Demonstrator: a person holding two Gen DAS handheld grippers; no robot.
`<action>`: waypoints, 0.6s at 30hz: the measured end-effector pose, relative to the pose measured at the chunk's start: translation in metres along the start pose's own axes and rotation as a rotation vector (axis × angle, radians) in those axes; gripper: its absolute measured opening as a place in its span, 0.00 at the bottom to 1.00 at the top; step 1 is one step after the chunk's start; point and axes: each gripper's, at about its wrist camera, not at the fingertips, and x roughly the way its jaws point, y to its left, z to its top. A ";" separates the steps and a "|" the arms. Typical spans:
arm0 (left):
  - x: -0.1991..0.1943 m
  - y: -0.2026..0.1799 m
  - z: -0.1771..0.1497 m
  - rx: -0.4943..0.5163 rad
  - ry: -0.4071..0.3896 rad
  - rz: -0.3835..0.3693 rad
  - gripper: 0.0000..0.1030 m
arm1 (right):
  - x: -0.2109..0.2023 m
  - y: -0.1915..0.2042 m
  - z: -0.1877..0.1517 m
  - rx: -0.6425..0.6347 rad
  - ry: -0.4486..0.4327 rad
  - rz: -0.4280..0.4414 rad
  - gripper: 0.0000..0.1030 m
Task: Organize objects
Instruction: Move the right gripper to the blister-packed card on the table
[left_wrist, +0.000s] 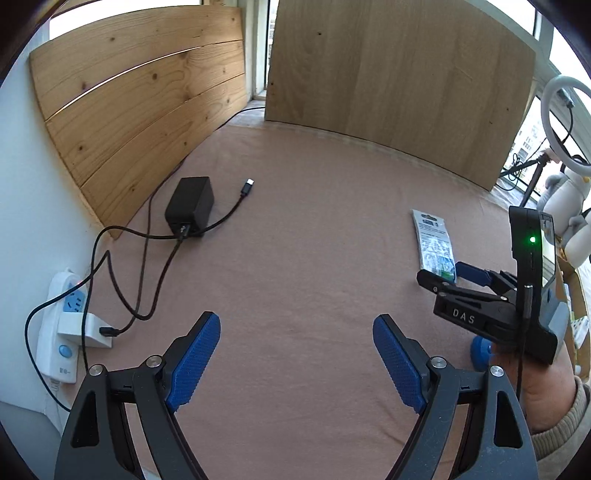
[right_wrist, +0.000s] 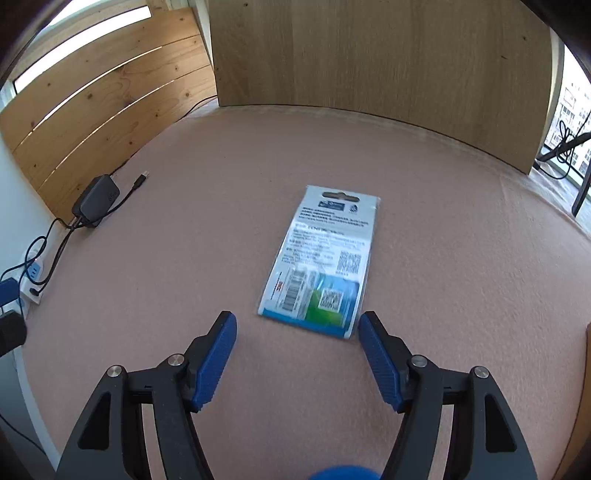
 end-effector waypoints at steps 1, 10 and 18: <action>-0.001 0.005 0.000 -0.006 -0.003 0.005 0.85 | 0.002 0.001 0.003 0.005 0.002 -0.009 0.63; 0.002 0.011 0.001 -0.025 -0.002 -0.009 0.85 | 0.001 -0.001 0.007 0.015 -0.009 -0.054 0.38; 0.007 -0.011 -0.004 0.000 0.021 -0.061 0.85 | -0.011 0.008 -0.011 -0.013 0.025 -0.035 0.42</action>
